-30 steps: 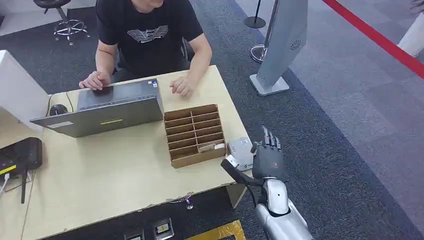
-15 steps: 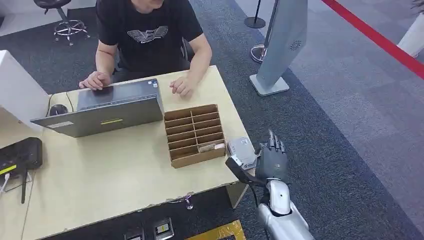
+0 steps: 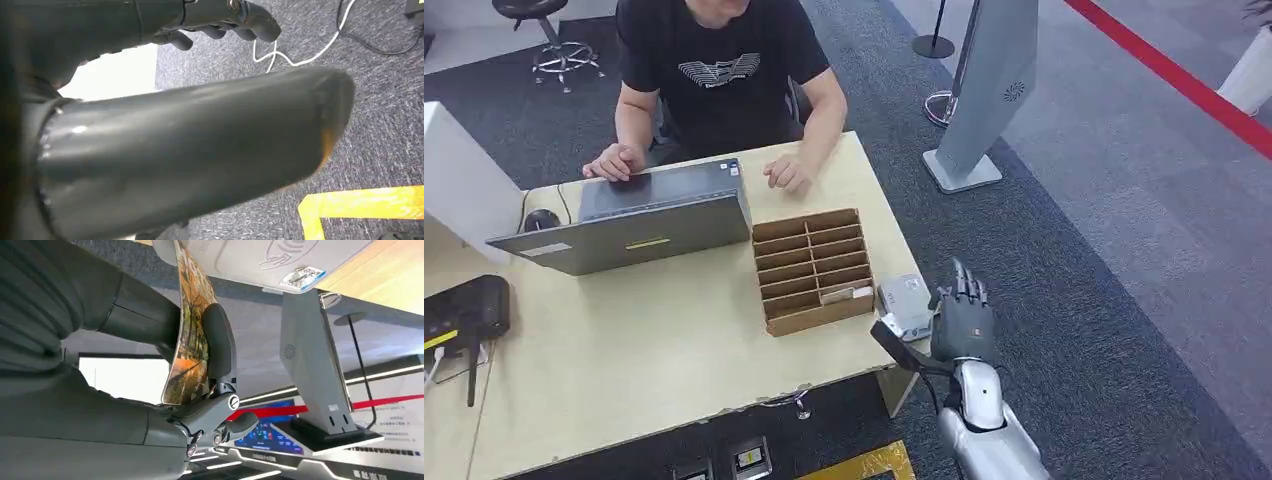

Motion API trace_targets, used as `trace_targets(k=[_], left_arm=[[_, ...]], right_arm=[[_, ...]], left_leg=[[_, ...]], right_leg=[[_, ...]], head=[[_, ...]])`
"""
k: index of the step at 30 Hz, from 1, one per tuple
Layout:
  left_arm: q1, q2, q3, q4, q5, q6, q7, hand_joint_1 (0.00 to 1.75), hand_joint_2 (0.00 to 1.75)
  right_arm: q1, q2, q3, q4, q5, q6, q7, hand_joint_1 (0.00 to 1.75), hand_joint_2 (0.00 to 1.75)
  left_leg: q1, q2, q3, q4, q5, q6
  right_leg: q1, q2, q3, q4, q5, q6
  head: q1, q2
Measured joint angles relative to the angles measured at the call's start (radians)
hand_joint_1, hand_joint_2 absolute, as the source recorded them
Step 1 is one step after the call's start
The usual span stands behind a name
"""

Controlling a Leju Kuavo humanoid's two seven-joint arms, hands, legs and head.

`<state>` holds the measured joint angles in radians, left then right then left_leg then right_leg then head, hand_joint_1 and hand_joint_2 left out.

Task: Pass the card to the sensor for recognition and then transmit it.

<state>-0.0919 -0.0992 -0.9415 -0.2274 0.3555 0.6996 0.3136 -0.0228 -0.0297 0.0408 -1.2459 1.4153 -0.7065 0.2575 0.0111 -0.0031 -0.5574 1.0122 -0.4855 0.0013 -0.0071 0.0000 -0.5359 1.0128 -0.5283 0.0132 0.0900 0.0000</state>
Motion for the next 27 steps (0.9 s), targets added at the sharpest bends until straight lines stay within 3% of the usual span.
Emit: trace_targets(k=[6,9,13,16,18,22,27], left_arm=[[0.002,0.000,0.000,0.000,0.000,-0.001,0.008,0.00,0.00],[0.004,0.000,0.000,0.000,0.000,-0.001,0.008,0.00,0.00],[0.004,0.000,-0.001,0.000,0.000,-0.003,0.008,0.00,0.00],[0.004,0.001,-0.001,0.000,0.001,-0.003,0.008,0.00,0.00],[0.003,0.000,-0.001,0.000,0.001,-0.005,0.008,0.00,0.00],[0.002,0.001,-0.007,0.000,0.001,-0.011,0.008,0.00,0.00],[-0.007,0.001,-0.011,0.000,0.001,-0.018,0.008,0.00,0.00]], right_arm=[[0.014,0.028,-0.032,-0.037,0.006,0.001,-0.079,1.75,1.75],[0.018,0.059,-0.069,-0.114,-0.003,0.001,-0.171,1.75,1.75],[0.012,0.122,-0.139,-0.223,-0.076,0.001,-0.420,1.75,1.75],[-0.021,0.195,-0.233,-0.297,-0.183,0.001,-0.674,1.75,1.75],[-0.041,0.224,-0.274,-0.324,-0.239,0.001,-0.767,1.75,1.75],[-0.074,0.270,-0.317,-0.403,-0.274,0.002,-0.818,1.75,1.75],[-0.101,0.296,-0.319,-0.475,-0.235,0.003,-0.779,1.75,1.75]], left_leg=[[0.000,0.000,0.000,0.000,0.000,0.000],[0.000,0.000,-0.001,0.000,0.000,0.000],[0.000,0.000,-0.002,0.000,0.000,0.000],[0.000,0.000,-0.001,0.000,0.000,0.000],[0.000,0.000,-0.002,0.000,0.000,0.000],[0.000,0.001,-0.002,0.000,0.000,0.000],[0.000,0.000,-0.002,0.000,0.000,0.000]], right_leg=[[0.000,0.000,0.000,0.000,0.000,0.000],[0.000,0.000,-0.001,0.000,0.000,0.000],[0.000,0.000,-0.002,0.000,0.000,0.000],[0.000,0.000,-0.002,0.000,0.000,0.000],[0.000,0.000,-0.002,0.000,0.000,0.000],[0.000,0.000,-0.002,0.000,0.000,0.000],[0.000,0.000,-0.001,0.000,0.000,0.000]], head=[[0.000,0.000],[0.000,0.000],[0.000,0.000],[0.000,0.000],[0.000,0.000],[0.000,0.000],[0.001,0.000]])
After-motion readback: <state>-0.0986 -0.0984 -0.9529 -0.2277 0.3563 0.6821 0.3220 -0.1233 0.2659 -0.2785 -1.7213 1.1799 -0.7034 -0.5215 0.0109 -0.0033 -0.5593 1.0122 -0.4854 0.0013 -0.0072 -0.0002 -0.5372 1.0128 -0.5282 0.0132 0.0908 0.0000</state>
